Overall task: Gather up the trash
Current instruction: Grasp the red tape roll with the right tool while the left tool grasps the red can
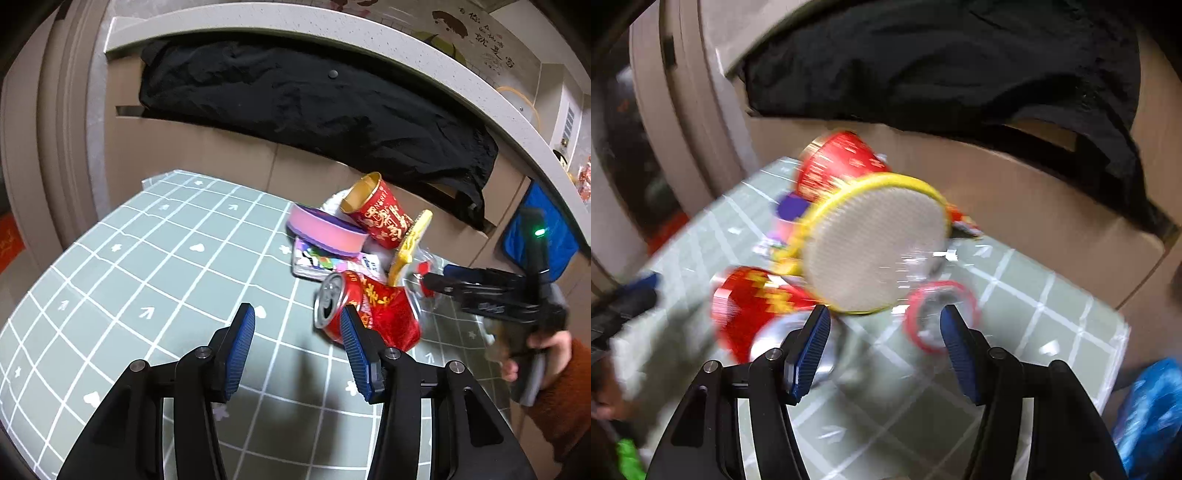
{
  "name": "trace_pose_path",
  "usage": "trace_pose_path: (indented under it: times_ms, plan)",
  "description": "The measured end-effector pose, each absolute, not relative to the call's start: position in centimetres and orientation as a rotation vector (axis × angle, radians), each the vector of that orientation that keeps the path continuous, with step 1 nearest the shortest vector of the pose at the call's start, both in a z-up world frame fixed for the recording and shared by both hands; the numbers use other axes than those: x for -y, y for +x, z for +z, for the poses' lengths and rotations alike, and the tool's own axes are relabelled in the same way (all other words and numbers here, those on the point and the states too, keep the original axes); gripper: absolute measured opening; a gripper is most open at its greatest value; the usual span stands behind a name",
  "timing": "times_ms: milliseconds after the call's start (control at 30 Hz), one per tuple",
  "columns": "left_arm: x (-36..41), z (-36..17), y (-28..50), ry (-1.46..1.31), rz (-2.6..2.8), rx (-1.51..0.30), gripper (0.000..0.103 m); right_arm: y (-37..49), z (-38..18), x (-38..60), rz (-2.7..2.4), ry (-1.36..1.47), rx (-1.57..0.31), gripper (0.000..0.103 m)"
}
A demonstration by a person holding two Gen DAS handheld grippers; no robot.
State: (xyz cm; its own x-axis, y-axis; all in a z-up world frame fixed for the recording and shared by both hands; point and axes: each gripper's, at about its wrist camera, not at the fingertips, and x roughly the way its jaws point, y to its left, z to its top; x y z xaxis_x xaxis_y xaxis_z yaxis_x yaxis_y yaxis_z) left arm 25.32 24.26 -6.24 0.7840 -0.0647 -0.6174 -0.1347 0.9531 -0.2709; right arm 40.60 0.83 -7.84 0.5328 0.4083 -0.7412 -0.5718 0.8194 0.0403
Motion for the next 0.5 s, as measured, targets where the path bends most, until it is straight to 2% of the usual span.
trace_pose_path:
  times_ms: [167,233,267,367,500]
  plan:
    - [-23.7,-5.7,26.3,-0.317,0.035,-0.687,0.049,42.7,-10.4,-1.9,0.501,-0.36,-0.816,0.058]
    - [-23.3,-5.5,26.9,-0.309,0.026,-0.697,0.049,43.3,-11.2,-1.9,0.505,-0.375,-0.839,0.054]
    - [-23.1,-5.4,27.2,-0.307,0.019,-0.705,0.049,43.3,-11.1,-1.5,0.497,-0.37,-0.826,0.049]
    - [-22.2,-5.6,28.4,-0.309,-0.001,-0.727,0.049,43.0,-9.9,0.4,0.58,-0.247,-0.853,0.04]
    - [-20.9,-6.3,30.1,-0.282,0.017,-0.751,0.049,41.4,-7.9,3.4,0.591,-0.127,-0.849,0.038]
